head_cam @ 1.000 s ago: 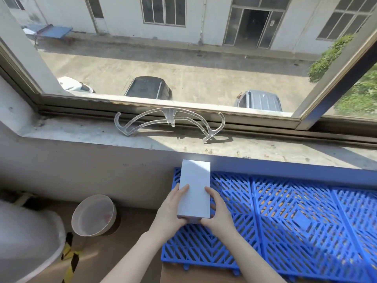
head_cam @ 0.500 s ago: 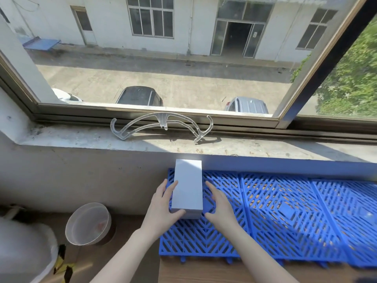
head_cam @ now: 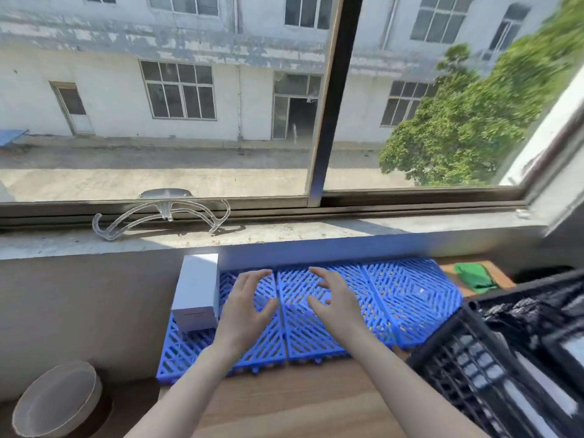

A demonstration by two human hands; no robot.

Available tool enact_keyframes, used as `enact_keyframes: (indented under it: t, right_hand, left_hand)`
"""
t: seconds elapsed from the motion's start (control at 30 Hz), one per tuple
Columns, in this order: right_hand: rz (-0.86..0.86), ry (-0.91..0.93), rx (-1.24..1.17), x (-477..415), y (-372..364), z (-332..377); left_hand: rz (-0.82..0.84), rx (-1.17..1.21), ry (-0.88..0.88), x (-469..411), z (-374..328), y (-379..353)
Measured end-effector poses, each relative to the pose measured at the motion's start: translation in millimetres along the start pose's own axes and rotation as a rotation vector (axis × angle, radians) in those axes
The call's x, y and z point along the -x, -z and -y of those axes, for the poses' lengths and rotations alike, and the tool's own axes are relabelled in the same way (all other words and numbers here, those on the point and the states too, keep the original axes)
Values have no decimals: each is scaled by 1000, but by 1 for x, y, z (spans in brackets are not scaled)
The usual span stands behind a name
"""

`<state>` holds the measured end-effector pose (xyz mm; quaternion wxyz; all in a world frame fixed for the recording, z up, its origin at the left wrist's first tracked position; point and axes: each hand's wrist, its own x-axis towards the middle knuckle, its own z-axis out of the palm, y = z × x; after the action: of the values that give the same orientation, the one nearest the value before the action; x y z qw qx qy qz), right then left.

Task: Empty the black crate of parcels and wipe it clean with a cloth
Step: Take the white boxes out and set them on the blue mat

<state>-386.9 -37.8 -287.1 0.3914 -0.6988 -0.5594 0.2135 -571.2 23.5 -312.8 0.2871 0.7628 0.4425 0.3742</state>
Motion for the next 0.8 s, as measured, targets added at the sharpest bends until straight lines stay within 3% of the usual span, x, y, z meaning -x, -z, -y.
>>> enact_keyframes:
  t: [0.23, 0.47, 0.63, 0.8]
  right_hand:
    - [-212, 7, 25, 90, 166, -42]
    - [-325, -155, 84, 144, 275, -93]
    - [-222, -312, 141, 151, 313, -135]
    - [60, -432, 136, 152, 322, -168]
  left_hand:
    - [147, 112, -156, 47, -138, -113]
    - [271, 127, -310, 64, -225, -201]
    - [277, 105, -377, 50, -253, -242]
    - [264, 91, -362, 41, -261, -277]
